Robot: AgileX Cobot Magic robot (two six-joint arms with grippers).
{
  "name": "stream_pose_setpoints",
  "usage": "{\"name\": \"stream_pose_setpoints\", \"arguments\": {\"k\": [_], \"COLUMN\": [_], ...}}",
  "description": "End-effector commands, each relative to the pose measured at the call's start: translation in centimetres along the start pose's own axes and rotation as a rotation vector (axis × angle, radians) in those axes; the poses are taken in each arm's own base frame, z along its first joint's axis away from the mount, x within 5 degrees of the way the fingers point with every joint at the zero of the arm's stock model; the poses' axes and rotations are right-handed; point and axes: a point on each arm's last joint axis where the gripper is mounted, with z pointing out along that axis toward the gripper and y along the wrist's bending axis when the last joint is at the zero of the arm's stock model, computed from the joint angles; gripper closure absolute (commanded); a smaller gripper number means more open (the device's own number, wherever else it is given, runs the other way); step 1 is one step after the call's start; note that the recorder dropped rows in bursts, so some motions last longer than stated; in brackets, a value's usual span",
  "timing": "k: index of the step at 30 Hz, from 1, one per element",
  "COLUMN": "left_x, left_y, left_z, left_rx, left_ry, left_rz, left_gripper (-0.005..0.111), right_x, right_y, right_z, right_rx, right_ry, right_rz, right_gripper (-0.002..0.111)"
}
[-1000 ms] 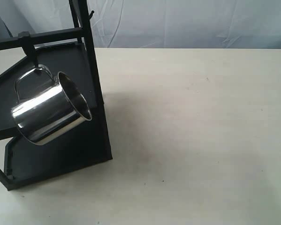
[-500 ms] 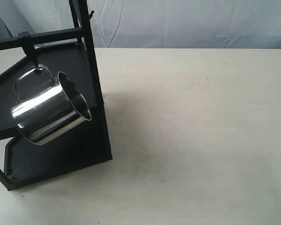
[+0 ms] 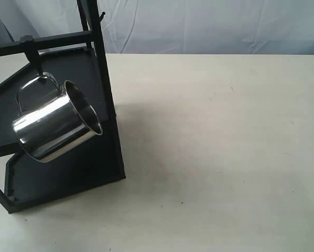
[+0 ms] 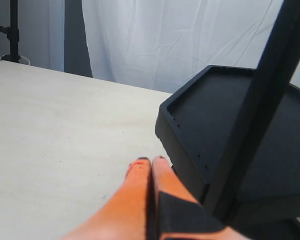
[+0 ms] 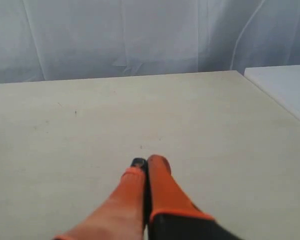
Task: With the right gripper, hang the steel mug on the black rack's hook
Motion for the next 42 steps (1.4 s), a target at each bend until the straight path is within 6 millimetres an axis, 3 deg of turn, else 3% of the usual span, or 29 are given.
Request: {"name": "stream_pose_setpoints", "arguments": {"k": [1, 42], "left_x": [-0.03, -0.03], "left_y": [0.0, 0.0], "left_z": [-0.04, -0.04], "left_rx": [0.0, 0.0], "left_ry": [-0.005, -0.005], "left_rz": [0.006, 0.006], "left_gripper": [0.105, 0.105], "right_x": [0.28, 0.28], "right_y": [-0.14, -0.18], "right_z": [-0.01, -0.01], "right_rx": [0.018, 0.023], "right_ry": [0.017, 0.017], "right_rz": [0.006, 0.03], "right_gripper": [0.109, 0.109]}}
